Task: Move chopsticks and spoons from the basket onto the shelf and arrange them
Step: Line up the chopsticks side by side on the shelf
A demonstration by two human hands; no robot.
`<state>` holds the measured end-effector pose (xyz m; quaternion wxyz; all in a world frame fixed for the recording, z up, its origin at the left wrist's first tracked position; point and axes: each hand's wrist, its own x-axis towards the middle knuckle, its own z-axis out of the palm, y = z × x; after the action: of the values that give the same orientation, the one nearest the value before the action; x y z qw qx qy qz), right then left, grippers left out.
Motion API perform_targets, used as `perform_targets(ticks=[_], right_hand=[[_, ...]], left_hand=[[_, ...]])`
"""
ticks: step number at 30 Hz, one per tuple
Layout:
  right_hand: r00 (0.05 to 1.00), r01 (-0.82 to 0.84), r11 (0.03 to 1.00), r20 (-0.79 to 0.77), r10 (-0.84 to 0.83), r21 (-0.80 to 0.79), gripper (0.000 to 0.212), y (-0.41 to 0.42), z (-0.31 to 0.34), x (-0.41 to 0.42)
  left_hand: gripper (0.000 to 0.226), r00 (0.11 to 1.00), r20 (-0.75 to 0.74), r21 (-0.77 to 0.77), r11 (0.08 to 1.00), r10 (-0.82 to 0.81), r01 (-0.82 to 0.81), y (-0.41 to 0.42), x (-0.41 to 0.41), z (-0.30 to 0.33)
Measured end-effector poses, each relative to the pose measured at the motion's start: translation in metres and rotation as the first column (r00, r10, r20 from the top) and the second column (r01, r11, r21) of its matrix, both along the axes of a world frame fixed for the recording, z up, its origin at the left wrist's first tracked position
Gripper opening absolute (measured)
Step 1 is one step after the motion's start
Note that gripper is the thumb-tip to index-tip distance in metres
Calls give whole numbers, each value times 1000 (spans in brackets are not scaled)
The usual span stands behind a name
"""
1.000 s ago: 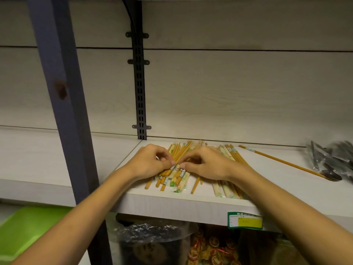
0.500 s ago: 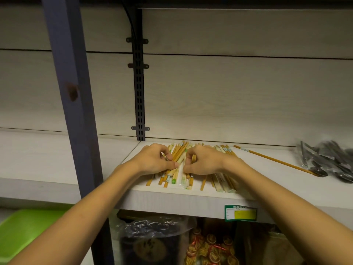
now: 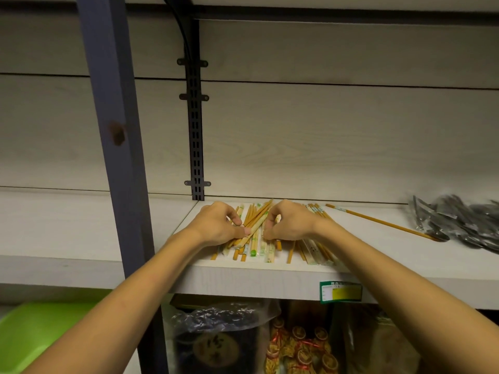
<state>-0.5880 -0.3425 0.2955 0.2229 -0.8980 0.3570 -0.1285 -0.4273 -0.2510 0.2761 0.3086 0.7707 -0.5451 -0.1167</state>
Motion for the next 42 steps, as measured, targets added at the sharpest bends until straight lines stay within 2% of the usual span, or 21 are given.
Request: perform_targets(ticks=[5,10,14,18,22,24,28,32,34,36,38,42], right_hand=[[993,29,997,113,-37,71,31,4,8,-9],[976,56,986,199,-87,157,24,8,9,-25],[958,73,987,265,-110,143,25,1,-3,-28],[947,67,994,307,-92,91,15,-8,-12,-29],[946,31,995,319,-58,90,16,-5,-12,-32],[949,8,996,313,-37,93,22,1,-9,-34],[939,-63,962,342,-33,267,36,9,-5,-40],[924,-192,903,380,35,384,42,14,-2,-43],[921,-246,868,382,72,431,46,13,-1,-47],[923,-303,887,338,183,349,48,7,-3,-50],[920,-329,934,271,283,140,44,1,-7,-50],[884,-190,964,396,250,-185,34,-7,-17,-47]], left_hand=[[22,998,-61,-18,1000,4,-5,-1,2,-1],[16,986,-169,-69,998,-8,-4,0,2,-3],[22,999,-44,-57,998,16,-18,2,-1,-2],[33,1000,6,-9,1000,29,-29,2,-8,1],[31,970,235,41,996,64,-76,3,-20,9],[29,967,243,54,995,70,-86,3,-24,11],[22,987,109,13,992,121,-123,4,-27,14],[19,953,-278,-62,987,123,-146,10,-32,21],[19,910,-400,-75,986,107,-148,12,-35,26],[17,873,-477,-108,980,97,-168,13,-39,28],[16,836,-543,-140,973,81,-185,13,-44,28],[13,759,-651,-217,956,11,-199,12,-59,29]])
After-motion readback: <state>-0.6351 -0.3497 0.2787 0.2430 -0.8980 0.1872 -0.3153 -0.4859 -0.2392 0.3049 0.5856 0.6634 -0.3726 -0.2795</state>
